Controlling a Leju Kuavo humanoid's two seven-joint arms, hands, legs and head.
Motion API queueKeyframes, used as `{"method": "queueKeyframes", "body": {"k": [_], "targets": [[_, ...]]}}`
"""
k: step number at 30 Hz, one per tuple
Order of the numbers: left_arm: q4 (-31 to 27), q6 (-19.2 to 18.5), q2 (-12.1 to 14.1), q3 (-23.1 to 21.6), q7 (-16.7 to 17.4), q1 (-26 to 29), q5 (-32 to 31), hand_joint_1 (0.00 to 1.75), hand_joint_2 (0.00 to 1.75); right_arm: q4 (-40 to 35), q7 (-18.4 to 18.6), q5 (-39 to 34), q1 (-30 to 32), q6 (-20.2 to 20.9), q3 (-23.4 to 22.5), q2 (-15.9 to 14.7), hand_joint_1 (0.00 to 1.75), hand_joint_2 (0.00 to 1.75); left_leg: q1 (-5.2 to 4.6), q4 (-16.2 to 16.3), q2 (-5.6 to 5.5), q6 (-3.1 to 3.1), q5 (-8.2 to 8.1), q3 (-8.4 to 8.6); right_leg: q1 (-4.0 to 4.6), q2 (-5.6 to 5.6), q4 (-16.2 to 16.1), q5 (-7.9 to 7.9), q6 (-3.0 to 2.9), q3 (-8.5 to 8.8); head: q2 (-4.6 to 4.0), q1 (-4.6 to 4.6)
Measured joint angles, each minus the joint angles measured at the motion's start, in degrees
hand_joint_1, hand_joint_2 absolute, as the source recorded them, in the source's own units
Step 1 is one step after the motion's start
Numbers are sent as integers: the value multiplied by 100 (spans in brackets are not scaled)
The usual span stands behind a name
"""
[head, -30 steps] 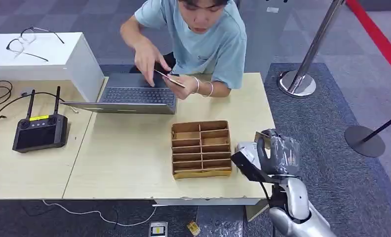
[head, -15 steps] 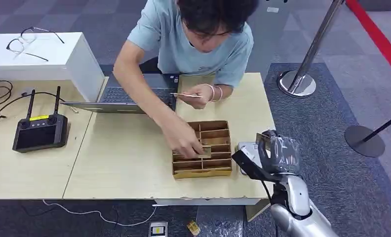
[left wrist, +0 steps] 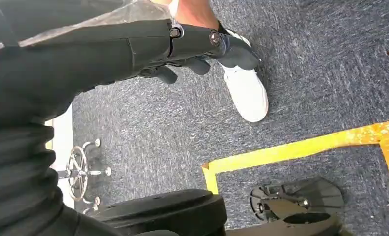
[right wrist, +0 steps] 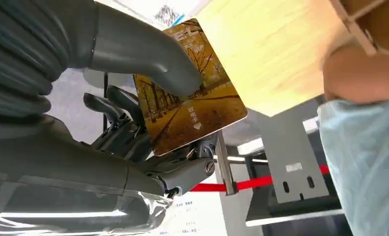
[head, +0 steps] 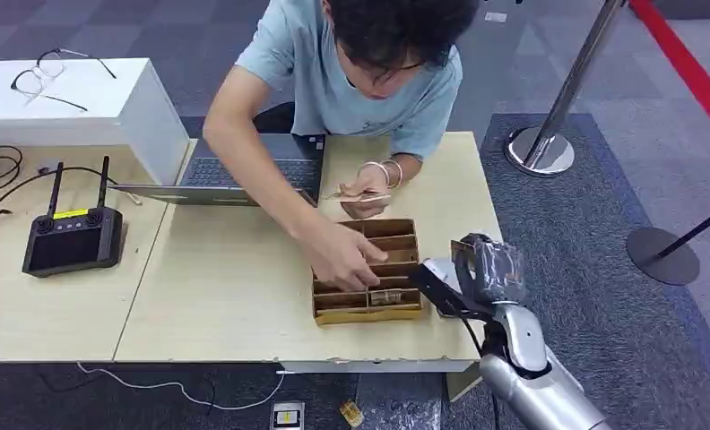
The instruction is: Pass the card to the sensor for recognition and then transmit it.
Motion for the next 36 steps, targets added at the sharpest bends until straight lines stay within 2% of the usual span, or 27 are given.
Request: {"method": "queueKeyframes", "body": {"k": [14, 19, 23, 27, 36], "targets": [[0, 0, 0, -2, 28, -1, 0, 0, 175, 844, -170, -144, -1, -299, 197, 260, 175, 175, 1, 0, 2, 0, 0, 3, 0, 1, 0, 0, 0, 1, 0, 2], [0, 0, 0, -2, 28, 0, 0, 0, 175, 1080, -304, -406, -13, -450, 230, 372, 175, 175, 1, 0, 4, 0, 0, 8, 1, 1, 0, 0, 0, 5, 0, 0], [0, 7, 0, -2, 28, 0, 4, 0, 175, 1180, -542, -917, -28, -500, 230, 452, 175, 175, 1, 0, 4, 0, 0, 21, 1, 1, 0, 0, 0, 17, 0, 0], [0, 13, 0, -2, 28, 1, 20, 0, 175, 1307, -1060, -1890, -33, -500, 221, 562, 175, 175, 1, 0, 4, -1, 2, 25, 1, 1, 0, 1, -1, 21, 0, 0], [0, 28, 2, -2, 20, 4, 55, 0, 175, 1605, -1381, -2465, -8, -496, 140, 737, 175, 175, 1, 3, 4, 0, 1, 18, 0, 1, 0, 2, -1, 18, 0, 0]]}}
